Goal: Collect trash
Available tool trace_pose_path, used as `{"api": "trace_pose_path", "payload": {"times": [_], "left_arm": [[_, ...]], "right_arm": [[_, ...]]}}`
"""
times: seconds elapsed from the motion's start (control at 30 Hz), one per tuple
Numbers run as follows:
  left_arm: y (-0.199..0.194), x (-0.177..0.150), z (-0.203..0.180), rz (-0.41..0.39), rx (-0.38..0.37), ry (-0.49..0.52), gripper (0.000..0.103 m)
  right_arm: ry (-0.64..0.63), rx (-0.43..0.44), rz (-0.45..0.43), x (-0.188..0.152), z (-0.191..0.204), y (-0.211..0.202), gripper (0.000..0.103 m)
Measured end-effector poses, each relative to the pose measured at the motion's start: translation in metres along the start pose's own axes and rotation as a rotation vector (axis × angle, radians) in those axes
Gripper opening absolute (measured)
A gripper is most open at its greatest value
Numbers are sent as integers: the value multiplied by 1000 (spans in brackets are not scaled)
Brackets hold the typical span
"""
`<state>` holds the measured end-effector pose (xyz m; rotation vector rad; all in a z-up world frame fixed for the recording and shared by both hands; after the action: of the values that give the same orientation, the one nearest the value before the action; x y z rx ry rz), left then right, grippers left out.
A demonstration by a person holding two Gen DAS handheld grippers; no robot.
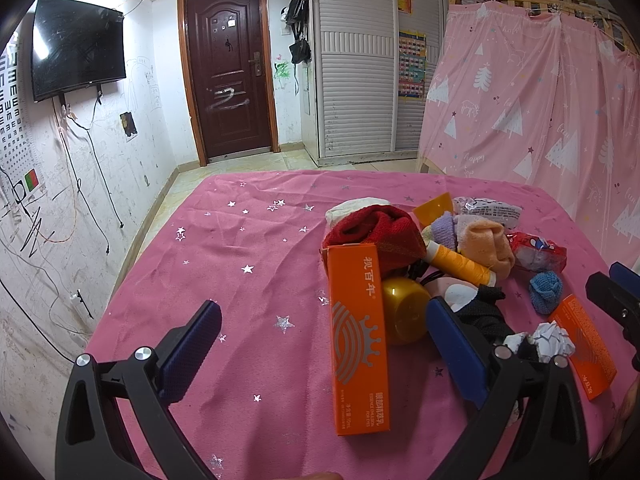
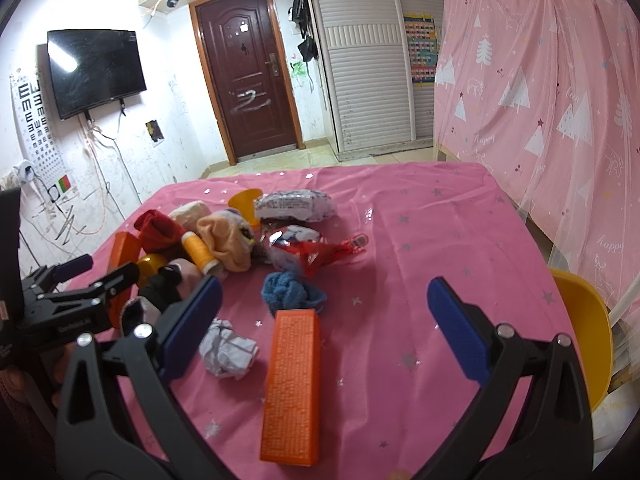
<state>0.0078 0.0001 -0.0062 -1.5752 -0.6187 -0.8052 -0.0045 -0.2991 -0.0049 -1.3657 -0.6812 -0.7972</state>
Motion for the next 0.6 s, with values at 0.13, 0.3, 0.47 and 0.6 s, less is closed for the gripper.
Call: {"api": "trace_pose_path", "payload": {"times": [0.13, 0.3, 0.47, 0.6], "left_arm": [[4, 0, 3, 32, -23, -22, 96], [6, -1, 12, 54, -63, -35, 95], [7, 0, 14, 91, -95, -28, 69], [10, 6, 14, 115, -116, -21, 57]], "right_arm": [[-8, -13, 13, 0, 0, 1, 98], [-20, -52, 41, 8, -4, -2, 98], [-53, -35, 41, 2, -2, -10, 95], [-99, -26, 69, -1, 5, -14, 76]]}}
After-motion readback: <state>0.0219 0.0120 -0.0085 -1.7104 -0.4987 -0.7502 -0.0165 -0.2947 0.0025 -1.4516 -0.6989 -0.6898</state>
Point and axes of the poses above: each gripper's, at about its wrist camera, not at the fingertips, and y roughly the way its jaws point, z to its left, x to its top, the point moved 1 cm from there along y, roughly the way its jaws point, and after that the axes turned 9 degrees about -x, right-handed, at the moved point
